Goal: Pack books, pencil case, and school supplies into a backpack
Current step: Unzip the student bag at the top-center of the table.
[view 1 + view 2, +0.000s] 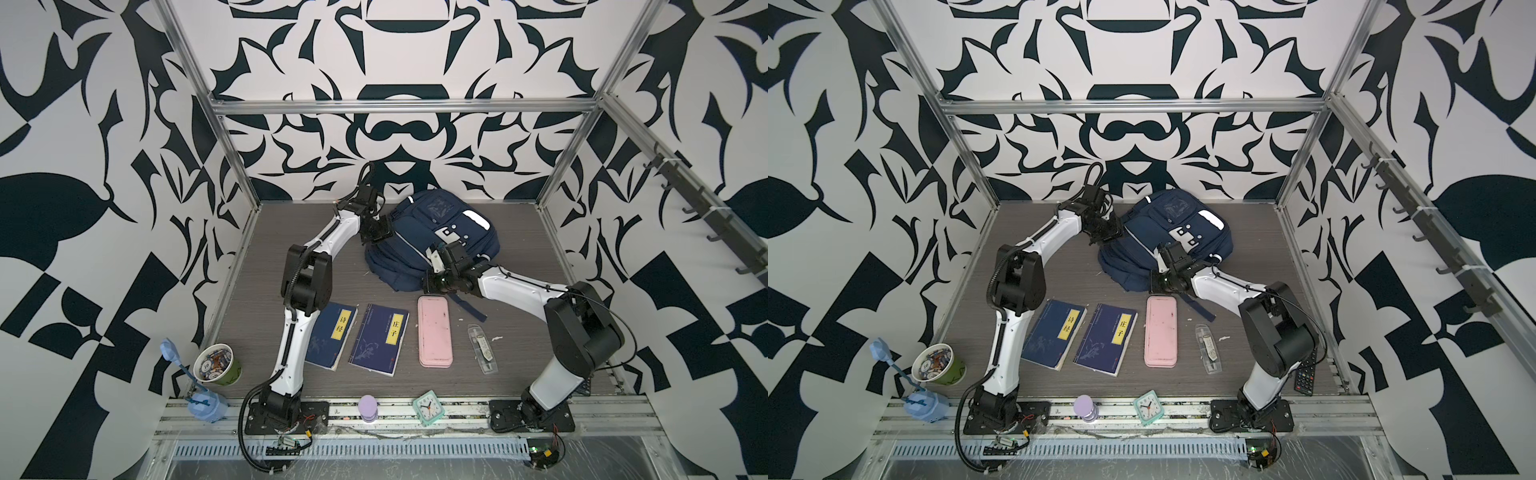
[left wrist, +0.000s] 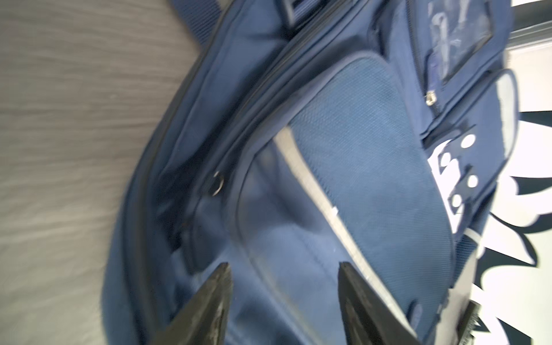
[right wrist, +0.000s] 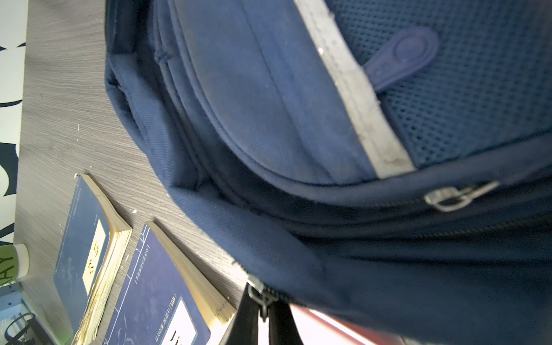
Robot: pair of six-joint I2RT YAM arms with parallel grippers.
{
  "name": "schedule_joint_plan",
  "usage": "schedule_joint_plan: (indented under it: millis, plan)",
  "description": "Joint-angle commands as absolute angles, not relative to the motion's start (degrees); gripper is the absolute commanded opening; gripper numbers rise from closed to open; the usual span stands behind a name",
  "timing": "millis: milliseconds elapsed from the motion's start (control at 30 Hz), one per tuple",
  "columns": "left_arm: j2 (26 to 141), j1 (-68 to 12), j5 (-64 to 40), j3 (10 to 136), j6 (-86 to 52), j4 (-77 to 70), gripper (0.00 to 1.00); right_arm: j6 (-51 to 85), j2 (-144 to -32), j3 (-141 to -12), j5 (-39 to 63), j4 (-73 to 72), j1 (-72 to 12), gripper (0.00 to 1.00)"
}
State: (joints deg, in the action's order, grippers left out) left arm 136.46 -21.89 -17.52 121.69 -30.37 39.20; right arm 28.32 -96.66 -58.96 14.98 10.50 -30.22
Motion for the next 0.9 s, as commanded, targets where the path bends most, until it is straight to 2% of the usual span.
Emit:
schedule_joint_plan:
  millis: [0,67,133,267,367,500,633,700,867]
  plan:
    - [139.8,-21.3,-22.2,123.0,-31.7,39.0,0.57,27.3,-96.1,-60.6,15.2,11.3,-29.9,0.02]
    - [140.2,-21.0,-23.1,122.8,-32.7,37.7,0.54,27.1,-96.7,-61.3,15.4,11.6,-29.9,0.02]
    - [140.2,-20.5,-24.0,122.1,-33.8,36.7,0.47,26.8,-97.4,-62.0,15.4,11.9,-29.9,0.02]
    - [137.6,-19.1,-25.5,117.4,-36.0,32.7,0.19,25.7,-99.0,-63.9,14.8,13.2,-30.0,0.01]
    - [131.7,-17.4,-26.1,106.3,-39.7,24.1,0.00,24.9,-99.9,-65.2,14.5,13.9,-29.8,0.00]
    - [123.7,-14.2,-27.2,90.3,-47.6,10.7,0.00,23.7,-101.3,-67.4,14.7,15.1,-29.3,0.00]
    - [116.9,-12.6,-25.8,73.3,-60.2,-8.9,0.00,22.6,-103.1,-70.1,16.7,17.0,-29.4,0.00]
    - [116.2,-12.7,-25.9,70.5,-64.4,-14.5,0.00,22.5,-103.7,-71.1,18.1,17.4,-29.9,0.00]
    - [118.2,-15.3,-27.0,72.3,-69.9,-19.6,0.00,22.0,-104.7,-74.0,19.4,19.3,-32.8,0.00]
